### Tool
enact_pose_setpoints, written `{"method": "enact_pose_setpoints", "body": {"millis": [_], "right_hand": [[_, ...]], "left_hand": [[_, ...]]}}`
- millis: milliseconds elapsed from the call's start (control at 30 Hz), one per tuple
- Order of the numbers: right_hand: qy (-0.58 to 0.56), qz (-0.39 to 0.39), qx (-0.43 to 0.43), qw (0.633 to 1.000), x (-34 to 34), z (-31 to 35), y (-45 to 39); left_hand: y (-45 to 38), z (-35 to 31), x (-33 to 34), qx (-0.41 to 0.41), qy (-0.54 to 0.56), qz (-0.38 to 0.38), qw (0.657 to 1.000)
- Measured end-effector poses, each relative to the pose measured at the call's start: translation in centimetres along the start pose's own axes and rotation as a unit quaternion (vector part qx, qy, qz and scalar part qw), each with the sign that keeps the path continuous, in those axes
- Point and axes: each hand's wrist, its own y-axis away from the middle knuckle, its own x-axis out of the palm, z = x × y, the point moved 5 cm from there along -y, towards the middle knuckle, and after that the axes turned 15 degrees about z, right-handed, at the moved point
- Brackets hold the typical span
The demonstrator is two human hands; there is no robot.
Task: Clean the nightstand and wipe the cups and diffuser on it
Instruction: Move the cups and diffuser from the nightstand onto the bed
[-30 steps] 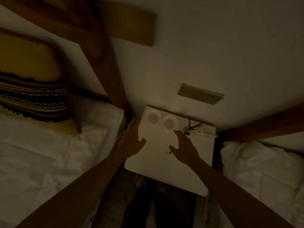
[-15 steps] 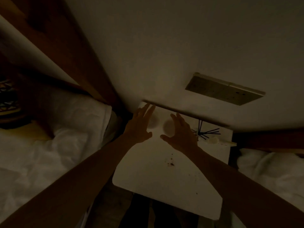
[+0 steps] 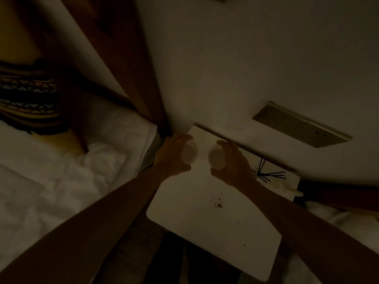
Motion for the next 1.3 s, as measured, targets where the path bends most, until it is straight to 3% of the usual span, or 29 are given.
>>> {"method": "enact_pose_setpoints", "body": {"millis": [333,567,833,1067,1300], "right_hand": [[0.062,0.086,-0.165,0.981,1.0,16.3,-1.8],[0.114,0.173,-0.247,0.947,7.4,29.3,-2.9],[0.159,0.246,-0.299,0.908,18.5,43.2,-4.0],[0.203,0.277,-0.297,0.891,27.3,49.7,-6.0],[0.219,0.281,-0.283,0.891,31.3,50.6,-8.1]], "left_hand": [[14.4,11.1,-5.1,-0.139,0.041,-0.121,0.982],[24.7,21.8,-6.2,-0.228,0.116,-0.177,0.95],[35.3,35.1,-5.2,-0.349,0.209,-0.226,0.885],[36.4,42.5,-2.8,-0.359,0.207,-0.205,0.887],[34.4,45.2,-1.2,-0.348,0.222,-0.177,0.893]]}}
